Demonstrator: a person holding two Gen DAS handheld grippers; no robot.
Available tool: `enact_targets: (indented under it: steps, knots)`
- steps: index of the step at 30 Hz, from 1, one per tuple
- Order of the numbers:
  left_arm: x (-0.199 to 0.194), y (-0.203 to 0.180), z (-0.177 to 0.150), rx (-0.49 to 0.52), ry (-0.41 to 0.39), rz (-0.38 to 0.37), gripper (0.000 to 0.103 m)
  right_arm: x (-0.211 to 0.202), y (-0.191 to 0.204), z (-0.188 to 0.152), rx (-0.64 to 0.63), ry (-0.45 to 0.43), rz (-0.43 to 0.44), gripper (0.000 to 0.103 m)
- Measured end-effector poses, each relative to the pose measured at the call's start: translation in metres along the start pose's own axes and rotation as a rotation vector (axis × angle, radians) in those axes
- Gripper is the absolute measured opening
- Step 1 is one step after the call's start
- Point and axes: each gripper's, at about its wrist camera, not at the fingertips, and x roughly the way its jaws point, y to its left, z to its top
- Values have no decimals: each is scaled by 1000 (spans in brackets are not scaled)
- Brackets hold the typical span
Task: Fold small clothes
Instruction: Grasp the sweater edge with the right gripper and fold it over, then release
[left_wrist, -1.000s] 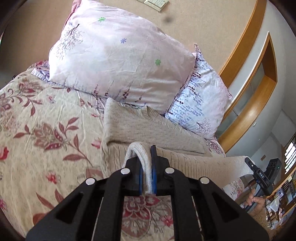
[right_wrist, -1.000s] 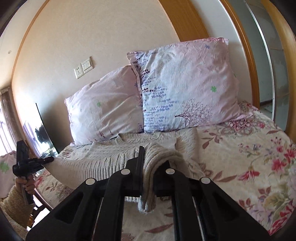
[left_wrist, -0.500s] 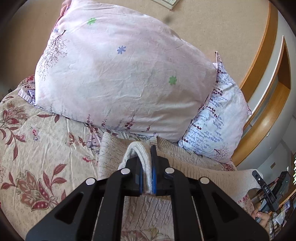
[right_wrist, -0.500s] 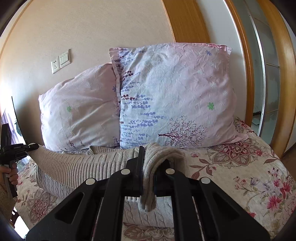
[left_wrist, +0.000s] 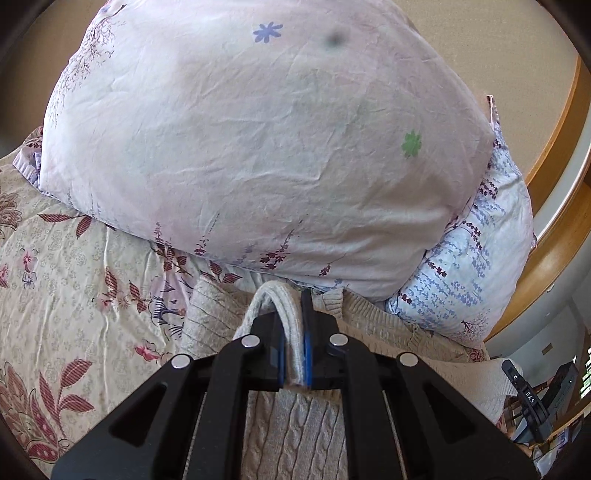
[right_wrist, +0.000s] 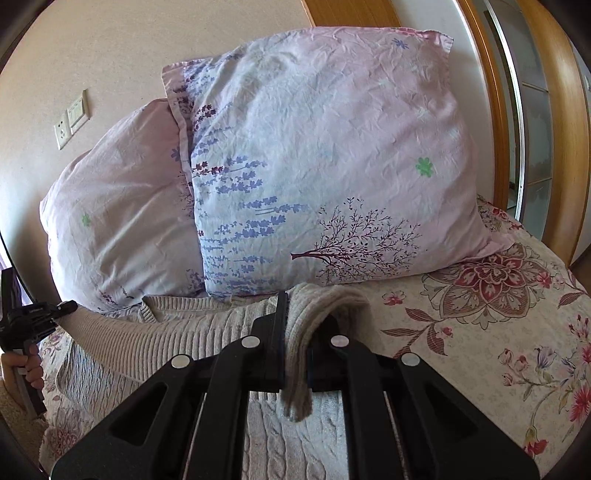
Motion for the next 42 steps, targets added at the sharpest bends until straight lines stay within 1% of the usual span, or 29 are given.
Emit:
enact_targets:
  steps: [7,11,14,15,16,17,18,19,21,22,23,25,28,30,32,34,37,38,40,42]
  knots:
    - [40,26,-7,-125,88,22,7,50,-14,-8,70,125,-34,7]
    - [47,27,-9,-130,98,25,7,66,-24,-13,130,170,-26,8]
    - [53,25,-6,-138,103,25,8,76,-33,-12,213,198,9,8]
    - [55,24,-5,-149,104,29,9,79,-37,-11,255,207,32,11]
    - [57,25,-5,-164,106,27,10,83,-42,-11,301,218,55,18]
    - [58,25,-4,-178,108,24,16,85,-47,-11,352,224,83,24]
    - [58,26,-3,-192,108,15,23,87,-53,-11,405,225,116,38]
    - [58,26,-3,-202,106,6,27,88,-58,-11,457,221,149,49]
    - [56,24,-1,-210,97,-8,39,88,-67,-12,534,201,191,56]
    - [54,22,0,-208,90,-8,42,88,-69,-12,552,194,198,57]
    - [53,21,1,-203,83,-7,47,87,-71,-12,557,189,196,57]
    - [51,18,1,-190,74,-6,52,85,-71,-11,545,183,185,62]
    - [48,15,1,-172,70,3,54,79,-67,-12,528,184,177,62]
    - [43,14,-1,-161,68,11,58,70,-67,-13,513,180,164,62]
    - [32,16,-3,-145,70,6,58,59,-68,-11,482,170,145,62]
    - [17,19,-6,-109,66,5,57,40,-68,-11,437,152,119,62]
    - [-7,22,-15,-14,55,29,56,11,-69,-13,333,142,38,61]
    - [-14,23,-19,22,56,42,55,4,-70,-16,305,145,24,60]
    - [-22,26,-27,78,70,71,52,-3,-72,-24,275,182,10,51]
    - [-26,30,-35,113,94,86,48,-5,-75,-33,273,227,15,48]
